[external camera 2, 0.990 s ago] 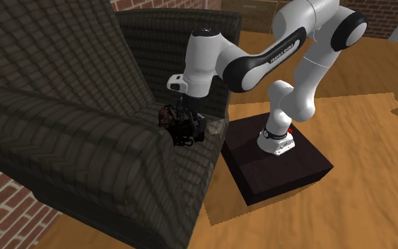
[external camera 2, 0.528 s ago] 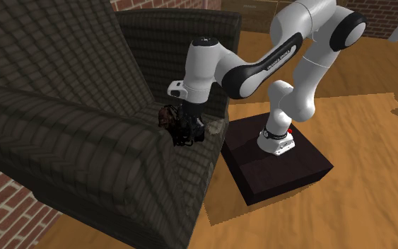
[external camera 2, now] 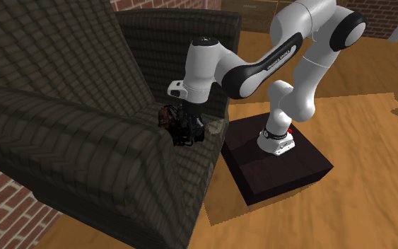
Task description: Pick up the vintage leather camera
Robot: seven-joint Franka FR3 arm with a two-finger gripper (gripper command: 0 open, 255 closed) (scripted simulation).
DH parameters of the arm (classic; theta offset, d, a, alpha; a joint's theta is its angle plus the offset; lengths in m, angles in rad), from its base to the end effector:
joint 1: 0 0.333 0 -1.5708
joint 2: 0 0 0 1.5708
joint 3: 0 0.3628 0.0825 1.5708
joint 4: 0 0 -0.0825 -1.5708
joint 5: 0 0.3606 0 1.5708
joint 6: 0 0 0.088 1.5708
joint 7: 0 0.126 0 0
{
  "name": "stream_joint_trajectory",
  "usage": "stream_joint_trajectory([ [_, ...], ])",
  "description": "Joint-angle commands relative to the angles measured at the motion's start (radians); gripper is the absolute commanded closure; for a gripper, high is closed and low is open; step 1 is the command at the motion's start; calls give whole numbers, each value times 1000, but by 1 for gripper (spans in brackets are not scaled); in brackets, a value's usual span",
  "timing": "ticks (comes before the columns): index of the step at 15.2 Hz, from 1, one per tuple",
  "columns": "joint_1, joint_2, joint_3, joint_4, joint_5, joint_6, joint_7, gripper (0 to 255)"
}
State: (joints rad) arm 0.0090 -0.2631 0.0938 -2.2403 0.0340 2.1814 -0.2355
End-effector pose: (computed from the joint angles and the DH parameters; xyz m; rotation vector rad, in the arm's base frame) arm 0.4582 0.0525 0.5319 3.0771 0.4980 0.3177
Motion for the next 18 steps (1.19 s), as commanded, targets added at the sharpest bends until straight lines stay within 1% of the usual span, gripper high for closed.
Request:
stream_joint_trajectory([
  [1, 0, 1, 0, -2, 0, 1, 0, 255],
  [16, -2, -23, -4, 177, -1, -202, 1, 255],
  [18, -2, -23, -4, 179, -1, -204, 1, 255],
])
